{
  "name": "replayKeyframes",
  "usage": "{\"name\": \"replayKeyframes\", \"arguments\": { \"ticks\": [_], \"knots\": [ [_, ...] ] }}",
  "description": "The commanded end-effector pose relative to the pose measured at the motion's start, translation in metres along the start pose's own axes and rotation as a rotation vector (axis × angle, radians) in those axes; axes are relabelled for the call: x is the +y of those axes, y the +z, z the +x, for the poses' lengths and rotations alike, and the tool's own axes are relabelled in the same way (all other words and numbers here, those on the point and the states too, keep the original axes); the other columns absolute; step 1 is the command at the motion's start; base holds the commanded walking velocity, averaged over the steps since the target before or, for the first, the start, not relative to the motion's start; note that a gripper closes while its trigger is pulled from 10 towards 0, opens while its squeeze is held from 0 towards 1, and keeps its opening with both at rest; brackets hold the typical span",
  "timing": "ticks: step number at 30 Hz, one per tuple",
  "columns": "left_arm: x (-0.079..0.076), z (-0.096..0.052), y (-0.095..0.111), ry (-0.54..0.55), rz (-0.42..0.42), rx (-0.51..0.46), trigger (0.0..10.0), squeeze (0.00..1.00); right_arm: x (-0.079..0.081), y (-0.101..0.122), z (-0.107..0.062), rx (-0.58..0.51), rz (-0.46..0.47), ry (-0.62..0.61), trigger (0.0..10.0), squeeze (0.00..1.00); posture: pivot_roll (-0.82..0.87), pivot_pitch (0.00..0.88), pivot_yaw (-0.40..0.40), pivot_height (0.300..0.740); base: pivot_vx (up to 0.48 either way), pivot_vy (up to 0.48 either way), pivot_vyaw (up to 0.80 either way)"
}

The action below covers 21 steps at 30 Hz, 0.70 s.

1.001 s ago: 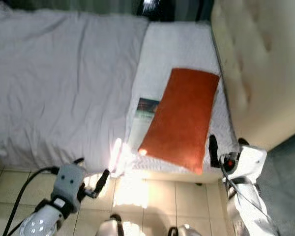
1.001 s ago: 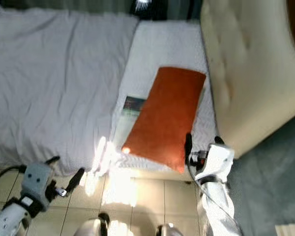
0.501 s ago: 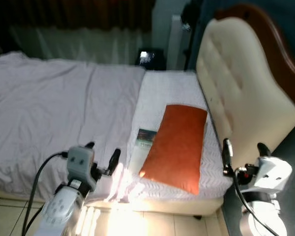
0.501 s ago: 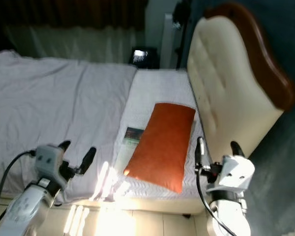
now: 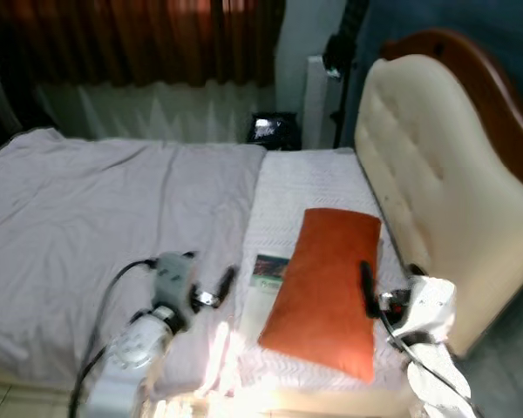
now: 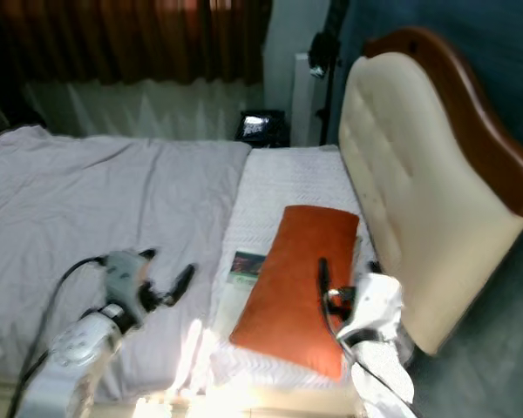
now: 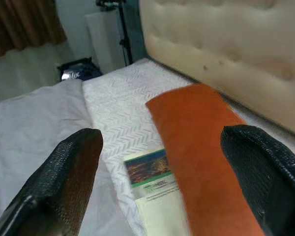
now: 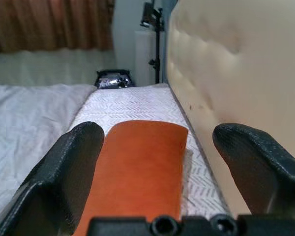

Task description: Clean up the room

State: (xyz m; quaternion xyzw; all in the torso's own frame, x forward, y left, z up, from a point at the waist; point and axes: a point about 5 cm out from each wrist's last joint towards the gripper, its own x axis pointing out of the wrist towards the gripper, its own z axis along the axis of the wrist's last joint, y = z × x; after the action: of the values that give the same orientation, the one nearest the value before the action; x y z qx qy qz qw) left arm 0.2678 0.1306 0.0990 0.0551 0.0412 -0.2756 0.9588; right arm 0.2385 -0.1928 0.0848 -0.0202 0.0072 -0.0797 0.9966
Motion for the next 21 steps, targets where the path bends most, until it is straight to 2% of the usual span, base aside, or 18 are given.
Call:
{"name": "replayKeyframes", "arguments": {
  "ticks": [1,3,5,8,10,13,14,15,16,17,18,19,20,21],
  "knots": [
    [0.006,0.0,-0.005,-0.019,0.043,0.043,10.0,0.0,0.008,0.005,0.004,-0.035,0.025,0.005,10.0,0.0,-0.06,0.0,0.032,0.74,0.472,0.0,0.0],
    [0.008,0.003,-0.003,0.002,0.055,0.032,10.0,0.0,0.008,0.002,0.004,-0.02,0.014,0.0,10.0,0.0,-0.06,0.0,0.034,0.736,0.472,0.0,0.0],
    [0.006,0.006,-0.003,-0.007,0.095,0.025,10.0,0.0,0.008,-0.002,0.004,-0.003,0.047,-0.004,10.0,0.0,-0.08,0.0,0.039,0.736,0.304,0.0,-0.54],
    [0.003,0.007,-0.011,0.014,0.059,0.042,10.0,0.0,0.009,-0.003,0.005,-0.003,0.007,0.02,10.0,0.0,-0.09,0.0,0.042,0.736,0.0,0.0,-0.57],
    [0.006,0.005,-0.011,0.07,-0.018,-0.004,10.0,0.0,0.009,-0.005,0.006,-0.004,-0.001,0.02,10.0,0.0,-0.09,0.0,0.036,0.736,0.0,0.0,0.0],
    [0.009,0.003,-0.009,0.111,-0.039,-0.04,10.0,0.0,0.008,-0.006,0.006,-0.006,0.003,0.014,10.0,0.0,-0.09,0.0,0.036,0.736,0.0,0.0,0.0],
    [0.011,-0.017,-0.011,0.164,-0.006,-0.072,10.0,0.0,0.005,0.0,0.0,-0.048,0.047,0.008,10.0,0.0,-0.09,0.0,0.023,0.736,0.0,0.0,0.0],
    [0.011,-0.017,-0.011,0.164,-0.006,-0.072,10.0,0.0,0.005,0.0,0.0,-0.048,0.047,0.008,10.0,0.0,-0.09,0.0,0.023,0.736,0.0,0.0,0.0],
    [0.01,-0.029,-0.013,0.183,-0.001,-0.072,10.0,0.0,0.003,0.003,-0.006,-0.07,0.064,0.004,10.0,0.0,-0.09,0.0,0.023,0.736,0.0,0.0,0.0],
    [0.007,-0.046,-0.013,0.202,0.031,-0.081,10.0,0.0,-0.001,0.007,-0.018,-0.097,0.064,0.012,10.0,0.0,-0.07,0.0,0.015,0.736,0.0,0.0,0.0],
    [0.004,-0.055,-0.01,0.203,0.032,-0.099,10.0,0.0,-0.003,0.009,-0.027,-0.111,0.054,0.024,10.0,0.0,-0.06,0.0,0.005,0.736,0.0,0.0,0.0],
    [0.004,-0.055,-0.01,0.203,0.032,-0.099,10.0,0.0,-0.003,0.009,-0.027,-0.111,0.054,0.024,10.0,0.0,-0.06,0.0,0.005,0.736,0.0,0.0,0.0],
    [0.003,-0.07,-0.003,0.234,0.082,-0.126,10.0,0.0,-0.006,0.01,-0.046,-0.11,0.042,0.057,10.0,0.0,-0.05,0.0,0.002,0.736,0.0,0.0,0.0],
    [0.003,-0.074,-0.002,0.247,0.093,-0.129,10.0,0.0,-0.007,0.009,-0.051,-0.102,0.035,0.068,10.0,0.0,-0.05,0.0,0.002,0.736,0.0,0.0,0.0]
  ]
}}
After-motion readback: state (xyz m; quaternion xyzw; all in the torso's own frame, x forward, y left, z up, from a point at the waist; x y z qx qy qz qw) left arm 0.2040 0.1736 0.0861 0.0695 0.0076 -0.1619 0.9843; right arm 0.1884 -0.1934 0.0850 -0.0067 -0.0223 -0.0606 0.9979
